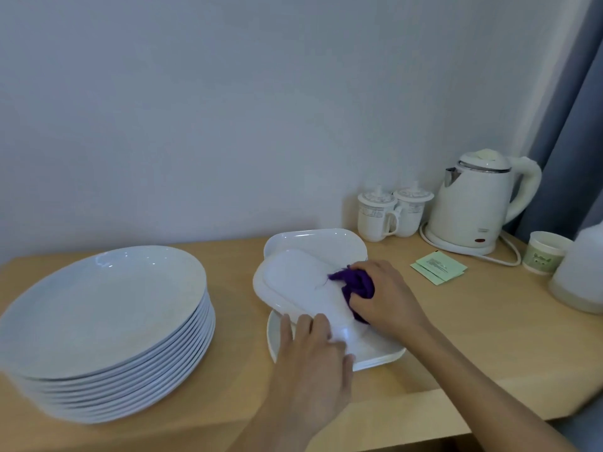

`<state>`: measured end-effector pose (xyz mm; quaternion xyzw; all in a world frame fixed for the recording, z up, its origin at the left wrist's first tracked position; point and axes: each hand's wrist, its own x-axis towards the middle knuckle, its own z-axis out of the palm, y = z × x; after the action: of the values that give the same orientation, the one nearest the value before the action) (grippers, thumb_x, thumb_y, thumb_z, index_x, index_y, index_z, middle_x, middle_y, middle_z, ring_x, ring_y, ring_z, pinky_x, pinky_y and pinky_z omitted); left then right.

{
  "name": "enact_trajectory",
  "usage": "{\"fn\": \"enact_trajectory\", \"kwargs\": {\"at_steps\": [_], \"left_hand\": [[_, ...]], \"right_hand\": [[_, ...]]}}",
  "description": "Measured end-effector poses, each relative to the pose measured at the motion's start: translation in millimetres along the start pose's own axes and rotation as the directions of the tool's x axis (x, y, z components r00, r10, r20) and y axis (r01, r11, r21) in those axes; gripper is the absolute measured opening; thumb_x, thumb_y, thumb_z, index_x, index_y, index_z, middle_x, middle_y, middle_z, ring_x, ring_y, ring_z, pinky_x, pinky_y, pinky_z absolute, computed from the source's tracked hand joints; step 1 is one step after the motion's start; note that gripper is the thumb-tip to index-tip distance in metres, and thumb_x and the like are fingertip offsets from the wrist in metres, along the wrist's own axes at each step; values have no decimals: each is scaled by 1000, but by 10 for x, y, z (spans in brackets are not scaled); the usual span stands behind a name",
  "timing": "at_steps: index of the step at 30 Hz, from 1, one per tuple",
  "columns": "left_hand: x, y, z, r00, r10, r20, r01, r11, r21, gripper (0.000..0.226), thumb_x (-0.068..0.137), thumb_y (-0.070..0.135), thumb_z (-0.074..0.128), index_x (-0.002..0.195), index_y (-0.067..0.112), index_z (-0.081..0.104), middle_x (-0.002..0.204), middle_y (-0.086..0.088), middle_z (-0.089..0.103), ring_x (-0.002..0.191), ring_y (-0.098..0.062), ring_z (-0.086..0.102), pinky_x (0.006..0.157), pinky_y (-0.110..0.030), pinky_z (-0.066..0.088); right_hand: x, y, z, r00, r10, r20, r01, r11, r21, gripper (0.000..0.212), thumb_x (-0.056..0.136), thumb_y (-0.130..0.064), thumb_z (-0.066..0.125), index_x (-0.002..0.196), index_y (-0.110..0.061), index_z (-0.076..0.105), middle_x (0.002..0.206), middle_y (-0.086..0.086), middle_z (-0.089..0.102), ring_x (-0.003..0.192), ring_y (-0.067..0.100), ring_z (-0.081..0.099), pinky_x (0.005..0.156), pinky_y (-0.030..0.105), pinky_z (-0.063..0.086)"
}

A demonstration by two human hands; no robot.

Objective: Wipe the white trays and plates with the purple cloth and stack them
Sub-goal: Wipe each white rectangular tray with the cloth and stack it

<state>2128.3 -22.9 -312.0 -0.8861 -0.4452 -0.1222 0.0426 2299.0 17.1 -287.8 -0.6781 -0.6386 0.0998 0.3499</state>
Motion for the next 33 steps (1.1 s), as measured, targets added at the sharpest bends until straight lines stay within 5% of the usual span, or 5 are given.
{"fn": "enact_trajectory", "kwargs": {"at_steps": [9,13,18,24,33], "left_hand": [[394,-553,-136,949,0,-315,-95,953,-287,48,82,42,34,109,23,69,99,8,61,93,-14,60,74,-25,48],[628,-794,-210,999,-40,1,39,993,-108,101,64,76,10,150,25,25,156,2,18,142,-17,11,115,-31,12],[691,-783,-112,964,-135,228,151,987,-52,136,40,98,13,152,24,-5,160,7,-12,146,-13,-14,118,-44,2],[470,-669,13,976,-212,-37,206,969,-135,74,88,67,25,148,23,23,151,7,27,138,-13,24,108,-27,28],[431,-457,103,932,-317,-174,275,934,-227,57,80,42,33,118,11,62,115,-8,61,103,-30,59,83,-39,50]], "right_hand": [[-30,108,-73,980,-127,152,131,991,-15,46,80,-24,67,123,-32,52,118,-20,42,109,2,43,88,13,35],[99,215,-292,957,-129,259,148,987,-56,49,77,-20,68,121,-35,53,118,-22,42,111,1,43,91,13,35],[115,166,-309,971,-109,214,127,989,-74,47,77,-22,68,120,-33,54,117,-19,48,109,4,47,89,19,40],[-274,-47,8,990,-140,8,140,990,19,58,80,-32,68,133,-33,45,131,-28,40,124,-7,36,99,13,33],[-371,6,23,988,-98,-118,105,993,58,49,77,-38,68,123,-26,62,127,-22,47,120,-11,37,98,0,21]]}}
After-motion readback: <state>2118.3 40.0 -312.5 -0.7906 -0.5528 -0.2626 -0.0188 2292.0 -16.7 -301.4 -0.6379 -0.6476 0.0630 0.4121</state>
